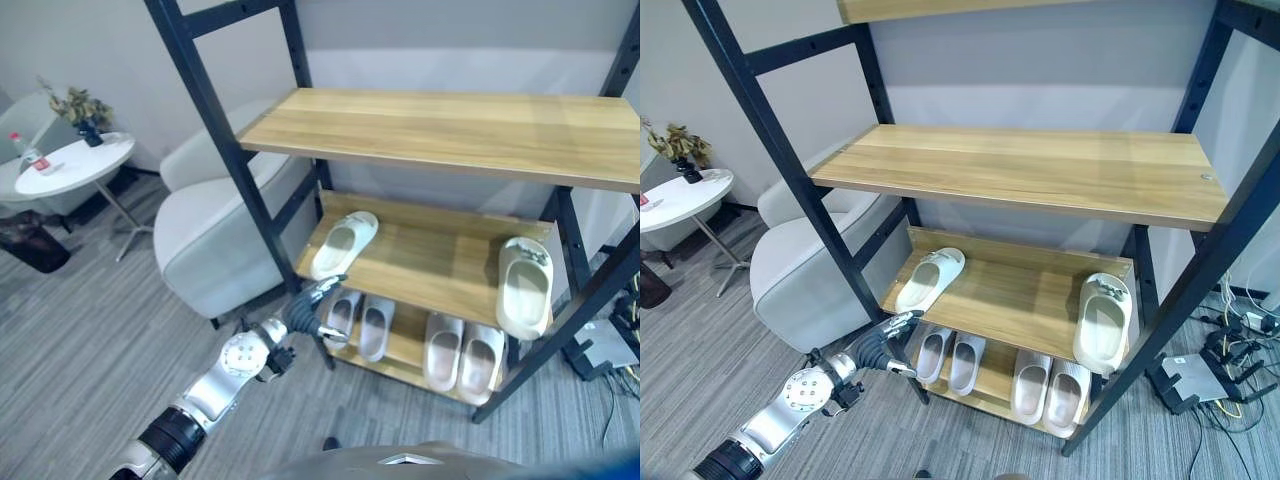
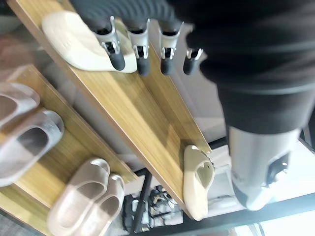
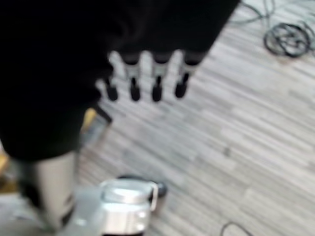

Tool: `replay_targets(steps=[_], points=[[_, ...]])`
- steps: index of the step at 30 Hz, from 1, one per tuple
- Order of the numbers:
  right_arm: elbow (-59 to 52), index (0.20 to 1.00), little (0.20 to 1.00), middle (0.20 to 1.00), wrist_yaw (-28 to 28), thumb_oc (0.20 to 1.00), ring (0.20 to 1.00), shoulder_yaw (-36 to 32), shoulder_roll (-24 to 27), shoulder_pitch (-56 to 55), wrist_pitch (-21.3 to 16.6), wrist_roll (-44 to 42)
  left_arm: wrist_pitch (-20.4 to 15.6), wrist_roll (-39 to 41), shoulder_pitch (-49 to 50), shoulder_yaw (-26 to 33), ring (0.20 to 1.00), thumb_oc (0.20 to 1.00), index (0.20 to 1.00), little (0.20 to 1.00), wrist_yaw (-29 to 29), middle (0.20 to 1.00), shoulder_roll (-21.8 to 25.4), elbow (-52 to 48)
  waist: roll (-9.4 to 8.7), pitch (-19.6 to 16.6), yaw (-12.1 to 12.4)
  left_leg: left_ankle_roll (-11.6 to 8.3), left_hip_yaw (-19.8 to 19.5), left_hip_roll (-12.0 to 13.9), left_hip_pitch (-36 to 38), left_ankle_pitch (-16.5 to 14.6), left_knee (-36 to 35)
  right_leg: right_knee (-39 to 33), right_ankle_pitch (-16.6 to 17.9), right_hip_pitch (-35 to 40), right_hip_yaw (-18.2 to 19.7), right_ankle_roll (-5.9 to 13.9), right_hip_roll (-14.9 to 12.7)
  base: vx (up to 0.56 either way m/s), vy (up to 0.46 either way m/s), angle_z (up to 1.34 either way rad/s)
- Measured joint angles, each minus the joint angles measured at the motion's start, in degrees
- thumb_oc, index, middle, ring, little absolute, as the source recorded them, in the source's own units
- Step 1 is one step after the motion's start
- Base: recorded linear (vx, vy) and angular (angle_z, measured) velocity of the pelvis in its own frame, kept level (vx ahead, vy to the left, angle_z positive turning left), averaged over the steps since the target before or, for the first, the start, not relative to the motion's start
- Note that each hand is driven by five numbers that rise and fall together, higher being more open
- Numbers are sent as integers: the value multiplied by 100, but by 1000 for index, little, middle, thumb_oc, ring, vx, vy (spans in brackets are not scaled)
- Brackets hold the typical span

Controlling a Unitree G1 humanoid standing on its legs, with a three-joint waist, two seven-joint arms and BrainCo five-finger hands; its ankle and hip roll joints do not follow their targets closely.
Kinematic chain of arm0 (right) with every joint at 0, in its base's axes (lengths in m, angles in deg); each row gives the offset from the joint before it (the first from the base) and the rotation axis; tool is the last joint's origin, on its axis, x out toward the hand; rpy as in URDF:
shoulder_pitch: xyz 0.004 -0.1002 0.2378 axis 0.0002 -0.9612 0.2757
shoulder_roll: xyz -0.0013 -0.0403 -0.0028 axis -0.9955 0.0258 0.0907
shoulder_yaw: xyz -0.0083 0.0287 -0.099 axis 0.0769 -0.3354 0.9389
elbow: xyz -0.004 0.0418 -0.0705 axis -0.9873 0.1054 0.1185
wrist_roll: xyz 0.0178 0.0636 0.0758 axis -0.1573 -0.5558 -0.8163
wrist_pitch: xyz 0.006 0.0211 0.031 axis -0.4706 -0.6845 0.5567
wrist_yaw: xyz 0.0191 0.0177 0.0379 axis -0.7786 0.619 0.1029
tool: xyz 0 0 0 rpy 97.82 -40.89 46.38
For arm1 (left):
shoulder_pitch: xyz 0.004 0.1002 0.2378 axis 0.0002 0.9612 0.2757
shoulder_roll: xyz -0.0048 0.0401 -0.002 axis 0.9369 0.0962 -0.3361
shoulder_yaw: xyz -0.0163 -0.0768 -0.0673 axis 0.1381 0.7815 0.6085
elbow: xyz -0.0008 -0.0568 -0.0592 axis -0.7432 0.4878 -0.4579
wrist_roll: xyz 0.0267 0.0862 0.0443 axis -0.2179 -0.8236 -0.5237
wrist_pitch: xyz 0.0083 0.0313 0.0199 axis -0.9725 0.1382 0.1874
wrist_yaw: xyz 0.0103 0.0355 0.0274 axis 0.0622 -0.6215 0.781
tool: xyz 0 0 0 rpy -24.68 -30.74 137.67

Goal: Arrange the slippers neatly on the shoe rack.

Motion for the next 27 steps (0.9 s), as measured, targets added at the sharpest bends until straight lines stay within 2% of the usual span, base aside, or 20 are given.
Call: replay_targets(steps=[10, 16, 22, 24, 27], points=[[-60, 1000, 1000, 1000, 41, 1000, 1000, -15, 3, -20, -5, -20, -2, -67, -763, -559, 1000, 1000, 1000, 1000, 24, 1000, -380, 132, 84, 86, -221, -3, 146, 3, 92, -17, -1, -23, 30, 38, 128, 50, 4, 6, -8, -7], [-63, 1000, 1000, 1000, 145, 1000, 1000, -36, 11, -80, -33, -118, -3, -528, -1222, -807, 1000, 1000, 1000, 1000, 281, 1000, -632, 550, 142, 72, -394, -15, 271, 14, 157, -60, -2, -47, 36, 51, 248, 56, 23, 19, 1, -10], [-109, 1000, 1000, 1000, 278, 1000, 1000, -44, -33, -355, -127, -149, -95, -1085, -1660, -882, 1000, 1000, 1000, 1000, 843, 1000, -839, 992, 154, 59, -514, -18, 290, 11, 184, -103, -2, -68, 26, 71, 292, 53, 28, 18, 0, -5], [-133, 1000, 1000, 1000, 359, 1000, 1000, -57, -43, -443, -167, -307, -94, -1424, -1917, -892, 1000, 1000, 1000, 1000, 1267, 1000, -1028, 1702, 159, 56, -493, -15, 337, 11, 184, -117, -2, -65, 26, 51, 332, 53, 29, 28, 16, -11], [-173, 1000, 1000, 1000, 472, 1000, 1000, -58, -57, -509, -234, -356, -76, -1661, -2052, -875, 1000, 1000, 1000, 1000, 1637, 1000, -998, 2170, 162, 60, -576, -9, 434, 4, 174, -141, -2, -51, 29, -6, 426, 59, 31, 25, 29, -16]])
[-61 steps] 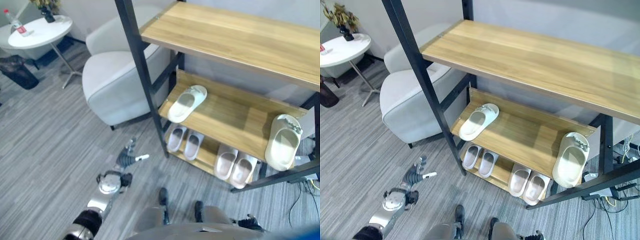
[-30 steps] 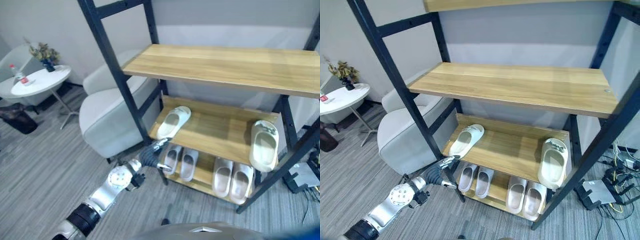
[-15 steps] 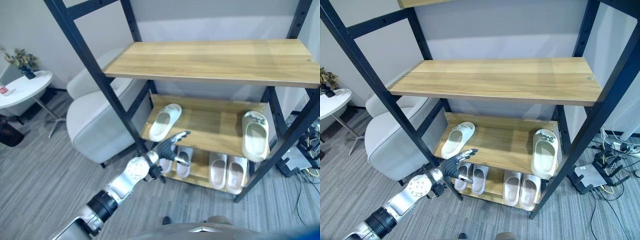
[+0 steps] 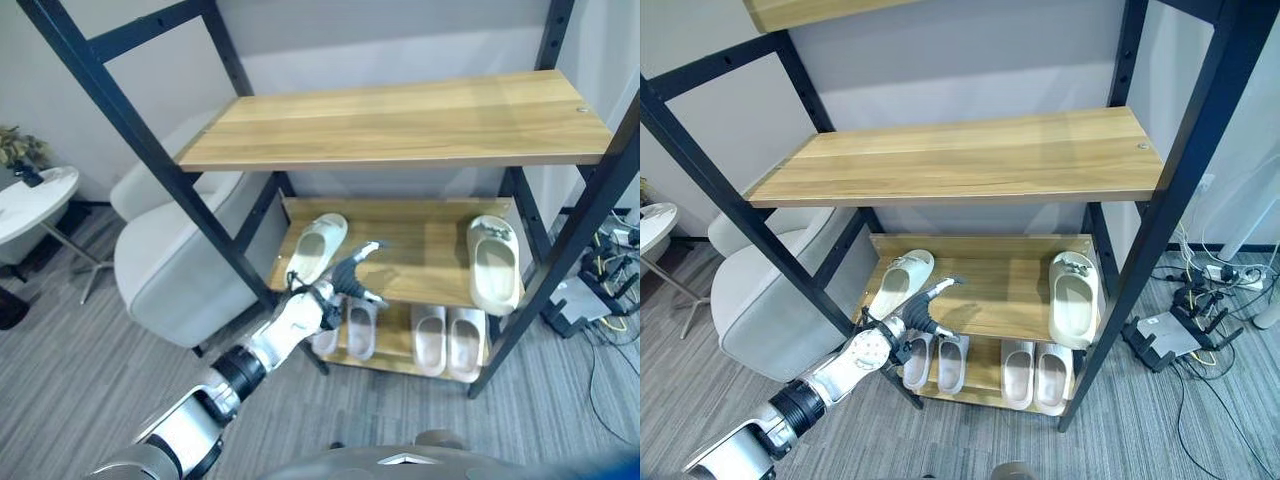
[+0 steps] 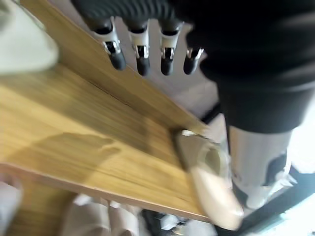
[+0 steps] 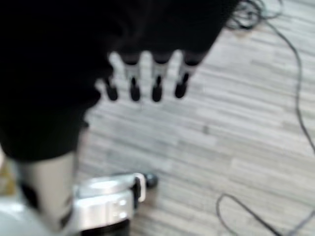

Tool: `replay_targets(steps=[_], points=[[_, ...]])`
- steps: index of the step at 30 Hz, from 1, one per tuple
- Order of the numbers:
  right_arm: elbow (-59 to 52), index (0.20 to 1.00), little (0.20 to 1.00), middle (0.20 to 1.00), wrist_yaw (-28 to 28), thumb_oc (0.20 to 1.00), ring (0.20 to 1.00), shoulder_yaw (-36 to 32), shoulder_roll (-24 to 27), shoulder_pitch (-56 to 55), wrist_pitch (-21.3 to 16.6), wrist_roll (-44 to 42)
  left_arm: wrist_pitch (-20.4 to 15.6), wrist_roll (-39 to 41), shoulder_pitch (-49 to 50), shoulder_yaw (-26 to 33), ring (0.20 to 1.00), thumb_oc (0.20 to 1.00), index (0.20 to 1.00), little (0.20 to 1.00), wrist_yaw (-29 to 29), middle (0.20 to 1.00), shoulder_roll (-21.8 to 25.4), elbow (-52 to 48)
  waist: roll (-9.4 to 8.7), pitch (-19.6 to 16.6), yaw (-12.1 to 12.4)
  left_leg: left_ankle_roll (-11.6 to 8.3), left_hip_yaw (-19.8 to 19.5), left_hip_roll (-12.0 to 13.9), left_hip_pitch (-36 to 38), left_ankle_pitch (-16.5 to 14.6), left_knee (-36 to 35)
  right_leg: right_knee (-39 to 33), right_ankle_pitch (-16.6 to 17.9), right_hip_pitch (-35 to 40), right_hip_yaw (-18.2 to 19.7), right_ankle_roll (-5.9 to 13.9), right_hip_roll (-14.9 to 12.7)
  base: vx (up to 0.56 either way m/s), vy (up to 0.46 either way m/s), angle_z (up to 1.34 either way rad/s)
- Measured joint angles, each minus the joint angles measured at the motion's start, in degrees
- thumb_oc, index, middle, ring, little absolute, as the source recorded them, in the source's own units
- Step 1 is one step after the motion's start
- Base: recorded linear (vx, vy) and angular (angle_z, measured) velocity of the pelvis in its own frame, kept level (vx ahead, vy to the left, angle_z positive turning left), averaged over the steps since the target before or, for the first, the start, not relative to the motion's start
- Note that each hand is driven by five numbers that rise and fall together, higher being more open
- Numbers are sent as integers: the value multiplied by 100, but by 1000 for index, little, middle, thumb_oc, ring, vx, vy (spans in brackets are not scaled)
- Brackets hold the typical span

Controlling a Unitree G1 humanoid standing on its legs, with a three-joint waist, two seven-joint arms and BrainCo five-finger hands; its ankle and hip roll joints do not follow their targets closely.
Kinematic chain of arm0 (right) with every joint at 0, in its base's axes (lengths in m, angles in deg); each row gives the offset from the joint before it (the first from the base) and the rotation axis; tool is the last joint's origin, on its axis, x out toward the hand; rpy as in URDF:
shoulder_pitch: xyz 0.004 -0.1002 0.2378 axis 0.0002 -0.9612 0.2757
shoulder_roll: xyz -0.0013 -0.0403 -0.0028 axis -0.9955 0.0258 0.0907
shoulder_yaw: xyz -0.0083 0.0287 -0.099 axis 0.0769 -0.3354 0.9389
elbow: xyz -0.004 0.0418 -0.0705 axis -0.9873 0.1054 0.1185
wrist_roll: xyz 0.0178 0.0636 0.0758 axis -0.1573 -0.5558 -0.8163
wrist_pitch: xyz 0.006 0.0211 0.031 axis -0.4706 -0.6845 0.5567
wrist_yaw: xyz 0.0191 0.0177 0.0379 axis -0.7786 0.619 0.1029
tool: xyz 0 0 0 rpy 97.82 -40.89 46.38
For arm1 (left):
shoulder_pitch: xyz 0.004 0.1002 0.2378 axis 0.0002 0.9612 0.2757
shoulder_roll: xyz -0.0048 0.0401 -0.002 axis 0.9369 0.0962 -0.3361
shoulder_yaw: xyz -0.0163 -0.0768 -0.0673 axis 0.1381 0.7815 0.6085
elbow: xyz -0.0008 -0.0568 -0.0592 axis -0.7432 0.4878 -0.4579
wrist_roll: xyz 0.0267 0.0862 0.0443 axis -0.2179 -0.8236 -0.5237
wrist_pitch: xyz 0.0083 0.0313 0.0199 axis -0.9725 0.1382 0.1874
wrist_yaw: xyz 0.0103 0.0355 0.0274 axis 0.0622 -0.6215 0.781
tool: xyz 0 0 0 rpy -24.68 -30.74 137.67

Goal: Arrange the slippers neatly on the shoe rack.

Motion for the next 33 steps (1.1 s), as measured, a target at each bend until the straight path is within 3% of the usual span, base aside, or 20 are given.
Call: replay_targets(steps=[7, 13, 23, 33], points=[[-19, 1000, 1000, 1000, 90, 1000, 1000, 0, -32, -119, -83, -134, 84, -416, -385, 56, 1000, 1000, 1000, 1000, 641, 1000, 66, 624, 27, 70, -117, 55, 295, -26, -12, -54, -1, 32, -3, -137, 255, 45, -4, 2, 44, -18], [-102, 1000, 1000, 1000, 241, 1000, 1000, 3, 5, -180, -125, -151, 91, -627, -763, 176, 1000, 1000, 1000, 1000, 1072, 1000, 148, 961, 208, 218, -270, 72, 407, -67, -168, -62, -1, 50, 22, -357, 371, 109, -21, -3, 53, -10], [-110, 1000, 1000, 1000, 316, 1000, 1000, -85, 124, -162, -176, -148, 83, -635, -980, 427, 1000, 1000, 1000, 1000, 1259, 1000, 595, 1008, 394, 391, -364, 90, 581, -89, -204, -116, -10, 58, 31, -475, 524, 161, -31, 6, 19, -9], [-107, 1000, 1000, 1000, 305, 1000, 1000, -83, 242, -154, -249, -150, 106, -878, -1219, 428, 1000, 1000, 1000, 1000, 1307, 1000, 1003, 1364, 302, 457, -334, 101, 593, -90, -219, -124, -6, 52, 36, -491, 499, 170, -28, -2, 0, -1]])
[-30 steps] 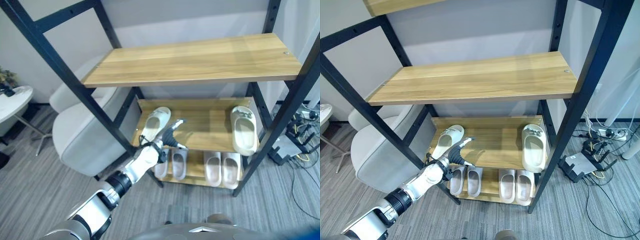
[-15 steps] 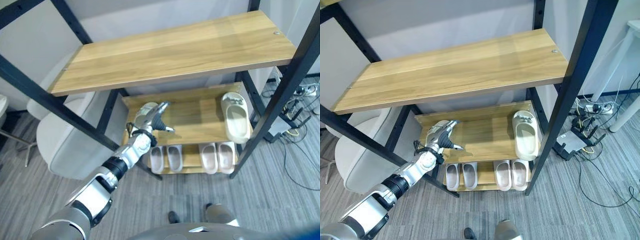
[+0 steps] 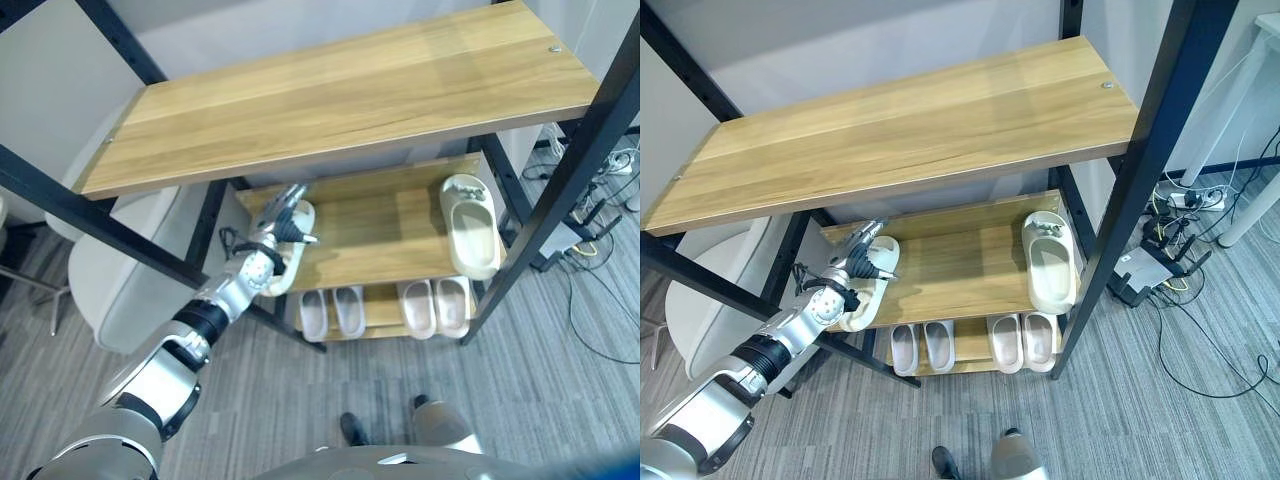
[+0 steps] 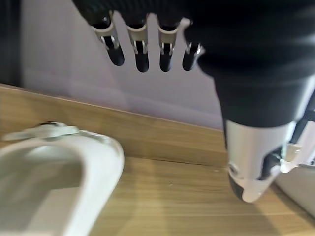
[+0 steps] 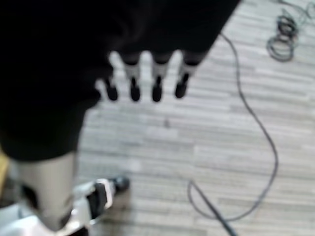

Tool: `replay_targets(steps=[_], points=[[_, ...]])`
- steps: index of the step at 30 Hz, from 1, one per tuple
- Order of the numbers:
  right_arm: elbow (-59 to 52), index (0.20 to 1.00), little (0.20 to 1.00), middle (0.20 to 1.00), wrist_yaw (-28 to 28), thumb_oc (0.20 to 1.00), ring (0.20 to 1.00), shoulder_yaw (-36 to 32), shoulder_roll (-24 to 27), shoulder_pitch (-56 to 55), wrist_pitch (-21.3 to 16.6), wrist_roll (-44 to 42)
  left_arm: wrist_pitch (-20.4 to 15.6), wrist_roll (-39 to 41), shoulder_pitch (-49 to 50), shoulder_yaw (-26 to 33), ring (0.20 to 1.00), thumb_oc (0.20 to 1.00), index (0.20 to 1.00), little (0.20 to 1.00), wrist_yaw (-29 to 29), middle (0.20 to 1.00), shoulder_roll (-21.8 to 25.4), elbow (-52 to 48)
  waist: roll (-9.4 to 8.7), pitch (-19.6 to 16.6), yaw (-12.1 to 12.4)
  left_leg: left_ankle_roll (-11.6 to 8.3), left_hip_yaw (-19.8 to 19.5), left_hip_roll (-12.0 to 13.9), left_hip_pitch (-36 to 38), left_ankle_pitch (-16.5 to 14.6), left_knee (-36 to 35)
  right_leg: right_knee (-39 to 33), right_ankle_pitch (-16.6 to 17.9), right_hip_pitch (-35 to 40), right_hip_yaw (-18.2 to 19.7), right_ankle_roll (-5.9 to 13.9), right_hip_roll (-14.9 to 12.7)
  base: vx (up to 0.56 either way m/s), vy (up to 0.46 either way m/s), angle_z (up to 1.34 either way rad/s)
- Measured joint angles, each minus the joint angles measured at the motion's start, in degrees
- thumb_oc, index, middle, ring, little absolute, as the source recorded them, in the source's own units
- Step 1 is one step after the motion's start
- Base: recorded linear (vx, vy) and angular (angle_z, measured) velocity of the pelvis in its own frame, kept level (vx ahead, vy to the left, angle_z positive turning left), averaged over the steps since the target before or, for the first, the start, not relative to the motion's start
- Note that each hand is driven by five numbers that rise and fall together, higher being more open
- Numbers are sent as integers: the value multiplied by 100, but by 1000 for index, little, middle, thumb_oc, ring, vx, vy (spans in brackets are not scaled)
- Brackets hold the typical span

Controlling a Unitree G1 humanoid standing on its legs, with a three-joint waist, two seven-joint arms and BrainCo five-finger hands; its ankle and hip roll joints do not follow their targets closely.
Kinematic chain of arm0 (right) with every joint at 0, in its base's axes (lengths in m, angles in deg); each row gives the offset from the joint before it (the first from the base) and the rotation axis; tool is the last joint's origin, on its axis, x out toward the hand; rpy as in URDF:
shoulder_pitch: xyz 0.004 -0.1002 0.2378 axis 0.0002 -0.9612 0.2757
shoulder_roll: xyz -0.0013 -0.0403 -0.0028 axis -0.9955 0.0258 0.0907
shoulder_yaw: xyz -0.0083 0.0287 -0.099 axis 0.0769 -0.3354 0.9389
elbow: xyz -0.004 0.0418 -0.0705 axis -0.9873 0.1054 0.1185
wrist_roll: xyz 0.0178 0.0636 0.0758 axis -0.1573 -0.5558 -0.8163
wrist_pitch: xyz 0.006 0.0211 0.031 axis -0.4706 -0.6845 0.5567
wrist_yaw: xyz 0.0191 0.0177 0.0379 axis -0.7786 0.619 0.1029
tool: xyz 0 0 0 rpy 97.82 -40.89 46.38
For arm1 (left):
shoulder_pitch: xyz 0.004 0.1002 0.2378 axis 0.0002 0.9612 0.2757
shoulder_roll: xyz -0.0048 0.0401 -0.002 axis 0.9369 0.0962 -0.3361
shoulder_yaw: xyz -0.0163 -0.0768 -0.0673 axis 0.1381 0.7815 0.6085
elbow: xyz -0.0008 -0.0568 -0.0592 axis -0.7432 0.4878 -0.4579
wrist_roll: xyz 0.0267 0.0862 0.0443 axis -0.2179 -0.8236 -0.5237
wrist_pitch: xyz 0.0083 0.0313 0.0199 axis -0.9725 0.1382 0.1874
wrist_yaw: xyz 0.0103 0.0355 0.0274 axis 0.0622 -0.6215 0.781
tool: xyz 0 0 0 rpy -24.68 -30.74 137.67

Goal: Arrange the slippers neatly on the shoe rack.

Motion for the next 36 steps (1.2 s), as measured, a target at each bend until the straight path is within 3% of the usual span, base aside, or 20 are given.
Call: replay_targets(steps=[9, 15, 18, 28, 33, 34, 35, 36], points=[[-17, 1000, 1000, 1000, 3, 1000, 1000, 1, 90, 56, -124, -5, 123, -678, -575, -338, 1000, 1000, 1000, 1000, 4, 1000, 608, 457, 36, 110, -8, 45, 4, -25, -354, 54, 2, -10, 113, -359, 8, 77, -21, -42, 18, -1], [1, 1000, 1000, 1000, 5, 1000, 1000, 0, 122, 127, -217, -20, 202, -868, -795, -449, 1000, 1000, 1000, 1000, 19, 1000, 684, 1157, 14, 298, -7, 34, 8, -23, -500, 66, 2, 1, 123, -520, 14, 86, -18, -10, 0, 0], [3, 1000, 1000, 1000, 6, 1000, 1000, 24, 173, 185, -251, -60, 237, -1080, -1008, -769, 1000, 1000, 1000, 1000, 18, 1000, 781, 1436, -20, 388, 25, 42, 6, -26, -605, 88, 3, 6, 177, -621, 14, 51, -15, 0, 0, 0], [49, 1000, 1000, 1000, 162, 1000, 1000, 148, 551, 1265, -280, -83, 463, -1564, -1628, -1183, 1000, 1000, 1000, 1000, 180, 1000, 680, 1549, -76, 509, 214, 94, 6, -38, -973, 153, 4, 16, 252, -999, 9, 111, -23, -7, 0, 0], [15, 1000, 1000, 1000, 259, 1000, 1000, 370, 564, 1512, -248, -157, 835, -2148, -1825, -1407, 1000, 1000, 1000, 1000, 433, 1000, 582, 1667, -13, 601, 259, 93, 6, -43, -1002, 152, 4, 44, 249, -1050, -2, 115, -29, -26, 8, -1], [14, 1000, 1000, 1000, 291, 1000, 1000, 375, 571, 1562, -251, -221, 881, -2236, -1882, -1413, 915, 915, 915, 915, 439, 915, 571, 1666, -3, 605, 257, 92, 8, -49, -1058, 154, 4, 58, 249, -1115, 5, 116, -32, 0, 0, 0], [9, 1000, 1000, 1000, 345, 1000, 1000, 384, 585, 1603, -251, -240, 939, -2258, -1954, -1452, 529, 529, 529, 529, 445, 529, 555, 1682, 15, 612, 265, 91, 10, -58, -1127, 167, 4, 89, 251, -1198, 15, 118, -37, 0, 0, 0], [7, 1000, 1000, 1000, 365, 1000, 1000, 385, 606, 1624, -253, -240, 953, -2307, -1995, -1460, 319, 319, 319, 319, 440, 319, 554, 1689, 47, 631, 273, 96, 10, -64, -1159, 178, 4, 98, 253, -1236, 15, 121, -44, 0, 0, 0]])
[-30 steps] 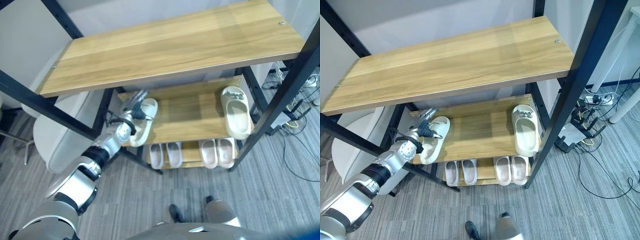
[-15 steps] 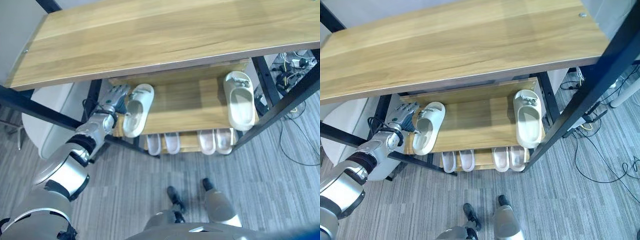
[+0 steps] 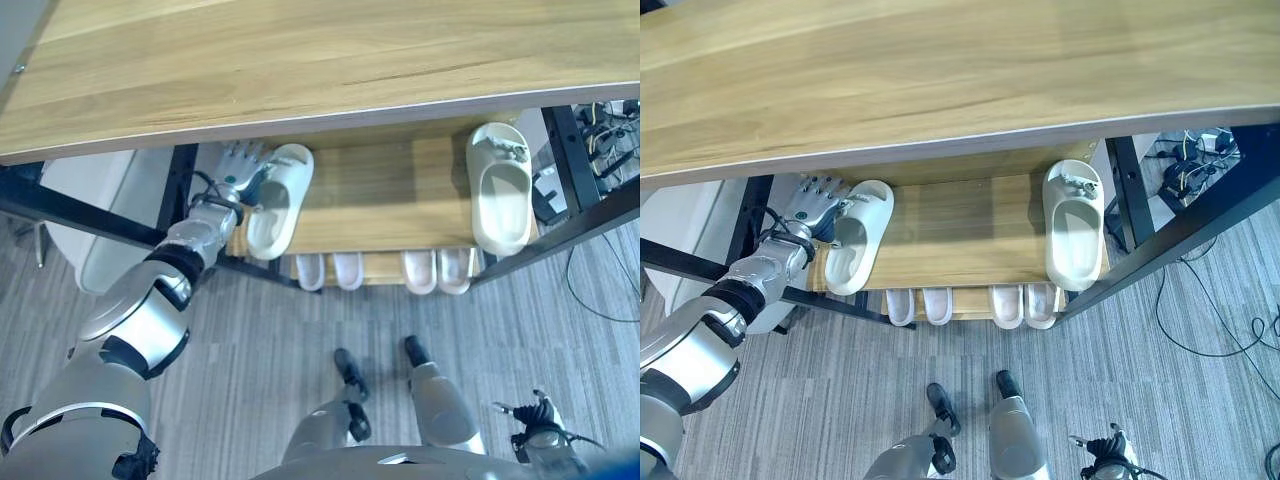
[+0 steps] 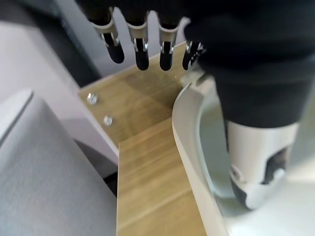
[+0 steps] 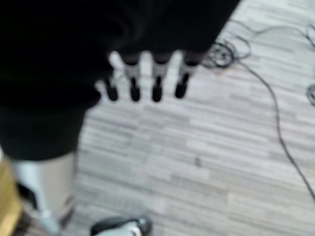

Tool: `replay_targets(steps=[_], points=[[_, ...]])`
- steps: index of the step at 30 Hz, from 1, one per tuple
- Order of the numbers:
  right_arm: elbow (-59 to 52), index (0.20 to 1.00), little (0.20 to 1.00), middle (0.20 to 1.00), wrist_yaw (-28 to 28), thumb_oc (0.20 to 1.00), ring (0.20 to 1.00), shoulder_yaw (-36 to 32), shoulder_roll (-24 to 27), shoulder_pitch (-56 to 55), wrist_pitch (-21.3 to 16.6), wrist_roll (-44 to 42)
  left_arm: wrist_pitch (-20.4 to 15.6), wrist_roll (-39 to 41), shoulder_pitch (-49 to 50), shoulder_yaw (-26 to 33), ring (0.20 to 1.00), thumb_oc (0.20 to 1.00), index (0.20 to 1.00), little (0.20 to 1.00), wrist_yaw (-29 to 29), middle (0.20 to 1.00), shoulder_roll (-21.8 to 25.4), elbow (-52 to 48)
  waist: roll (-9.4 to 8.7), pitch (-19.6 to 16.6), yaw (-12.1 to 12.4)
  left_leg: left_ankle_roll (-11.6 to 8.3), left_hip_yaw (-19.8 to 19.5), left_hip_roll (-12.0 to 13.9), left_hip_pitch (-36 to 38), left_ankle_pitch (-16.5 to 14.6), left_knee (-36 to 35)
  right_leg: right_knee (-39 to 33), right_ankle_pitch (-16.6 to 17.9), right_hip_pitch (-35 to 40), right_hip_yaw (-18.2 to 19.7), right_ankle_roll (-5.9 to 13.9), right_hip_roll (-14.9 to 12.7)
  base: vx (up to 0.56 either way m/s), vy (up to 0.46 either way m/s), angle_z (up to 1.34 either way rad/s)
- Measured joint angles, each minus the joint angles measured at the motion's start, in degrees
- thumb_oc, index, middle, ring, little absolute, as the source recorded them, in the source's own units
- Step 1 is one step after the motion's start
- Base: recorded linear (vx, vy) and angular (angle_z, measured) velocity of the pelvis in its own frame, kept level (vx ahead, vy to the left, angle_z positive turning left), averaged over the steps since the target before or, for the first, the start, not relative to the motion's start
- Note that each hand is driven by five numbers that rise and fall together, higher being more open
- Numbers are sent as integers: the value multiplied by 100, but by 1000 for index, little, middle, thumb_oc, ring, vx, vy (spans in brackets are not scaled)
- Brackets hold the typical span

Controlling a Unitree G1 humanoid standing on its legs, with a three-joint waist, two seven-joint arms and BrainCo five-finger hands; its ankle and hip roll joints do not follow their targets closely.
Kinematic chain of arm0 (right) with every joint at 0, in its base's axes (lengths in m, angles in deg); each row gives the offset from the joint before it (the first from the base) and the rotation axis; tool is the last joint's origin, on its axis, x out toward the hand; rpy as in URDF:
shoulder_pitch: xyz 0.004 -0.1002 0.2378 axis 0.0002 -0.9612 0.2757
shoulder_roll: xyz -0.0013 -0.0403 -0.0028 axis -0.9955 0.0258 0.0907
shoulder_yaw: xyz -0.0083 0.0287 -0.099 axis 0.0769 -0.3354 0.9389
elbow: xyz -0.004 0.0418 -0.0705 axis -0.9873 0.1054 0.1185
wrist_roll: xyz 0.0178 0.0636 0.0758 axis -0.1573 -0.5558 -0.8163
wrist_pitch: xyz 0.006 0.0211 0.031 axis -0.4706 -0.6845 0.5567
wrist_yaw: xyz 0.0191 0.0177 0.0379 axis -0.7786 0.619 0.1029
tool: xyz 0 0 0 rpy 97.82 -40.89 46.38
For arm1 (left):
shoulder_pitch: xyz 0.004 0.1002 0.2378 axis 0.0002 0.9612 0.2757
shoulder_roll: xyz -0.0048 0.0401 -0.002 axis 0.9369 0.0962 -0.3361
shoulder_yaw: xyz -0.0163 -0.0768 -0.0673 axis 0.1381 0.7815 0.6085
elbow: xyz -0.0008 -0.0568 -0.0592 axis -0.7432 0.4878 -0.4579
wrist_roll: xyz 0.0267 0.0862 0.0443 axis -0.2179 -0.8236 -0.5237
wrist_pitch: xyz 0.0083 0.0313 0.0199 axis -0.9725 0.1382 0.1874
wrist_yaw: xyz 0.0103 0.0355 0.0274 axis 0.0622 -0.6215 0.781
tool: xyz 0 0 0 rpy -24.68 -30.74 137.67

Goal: Arrange the slippers neatly on the shoe rack.

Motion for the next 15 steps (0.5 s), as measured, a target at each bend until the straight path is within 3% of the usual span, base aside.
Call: replay_targets(steps=[1, 9, 15], points=[[14, 1000, 1000, 1000, 8, 1000, 1000, -1, 56, 1, 11, -6, 0, -120, -23, -28, 200, 200, 200, 200, -1, 200, -19, -19, 63, 24, 25, 7, -1, -15, -15, 10, 1, 11, 12, -19, 3, 15, -9, -34, 17, 2], [53, 1000, 1000, 1000, 190, 1000, 1000, 140, 71, 205, 4, -43, 581, -395, -388, -136, 200, 200, 200, 200, 240, 200, -447, 290, 189, 27, -3, -3, 72, -73, -306, 59, 1, 166, 4, -419, 109, 71, -36, -11, 12, -4], [51, 1000, 1000, 1000, 275, 1000, 1000, 230, 73, 217, 1, -50, 761, -622, -535, -146, 200, 200, 200, 200, 241, 200, -523, 455, 206, 23, 18, 41, 179, -78, -389, 91, 1, 213, 33, -572, 213, 107, -20, -6, -8, -9]])
